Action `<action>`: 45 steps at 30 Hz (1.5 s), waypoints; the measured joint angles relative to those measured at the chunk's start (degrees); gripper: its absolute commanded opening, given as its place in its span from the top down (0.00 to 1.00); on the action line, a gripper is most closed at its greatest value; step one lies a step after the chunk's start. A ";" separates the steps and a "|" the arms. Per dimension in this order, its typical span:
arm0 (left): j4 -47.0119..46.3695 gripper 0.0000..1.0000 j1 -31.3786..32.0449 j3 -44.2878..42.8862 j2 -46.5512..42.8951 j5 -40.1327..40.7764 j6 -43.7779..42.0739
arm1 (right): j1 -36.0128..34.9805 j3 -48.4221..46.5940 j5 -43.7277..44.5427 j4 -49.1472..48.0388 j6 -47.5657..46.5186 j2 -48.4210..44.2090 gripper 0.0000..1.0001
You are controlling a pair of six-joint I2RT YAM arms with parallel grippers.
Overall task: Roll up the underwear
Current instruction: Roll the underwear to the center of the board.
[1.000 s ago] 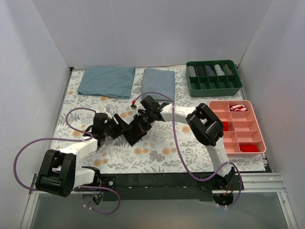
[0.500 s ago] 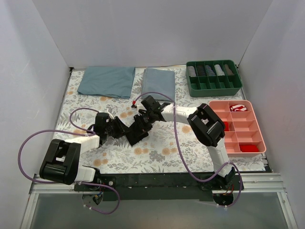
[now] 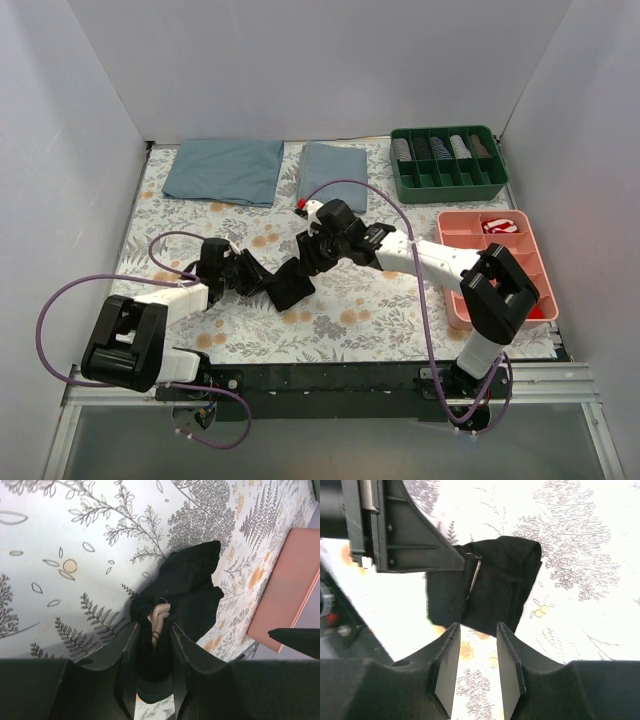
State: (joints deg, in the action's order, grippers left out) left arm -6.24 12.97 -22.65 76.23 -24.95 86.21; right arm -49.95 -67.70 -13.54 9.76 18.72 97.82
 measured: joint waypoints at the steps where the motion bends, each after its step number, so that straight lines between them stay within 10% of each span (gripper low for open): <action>1: 0.59 1.00 0.04 -0.09 -0.11 0.02 0.59 | -0.76 0.31 1.75 0.15 -0.63 -0.50 0.57; 14: 17.64 1.00 1.14 -8.96 1.70 5.57 4.79 | -20.46 1.40 26.47 -0.94 -7.85 -0.92 0.53; 45: 18.71 1.00 1.14 -9.79 2.86 5.77 5.40 | -26.03 -7.19 38.60 -1.97 -11.41 12.98 0.57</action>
State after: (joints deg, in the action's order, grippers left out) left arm 12.47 14.11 -32.45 79.09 -19.18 91.61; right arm -75.99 -74.89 25.06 7.79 7.31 110.80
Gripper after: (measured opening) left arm 0.251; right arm 0.475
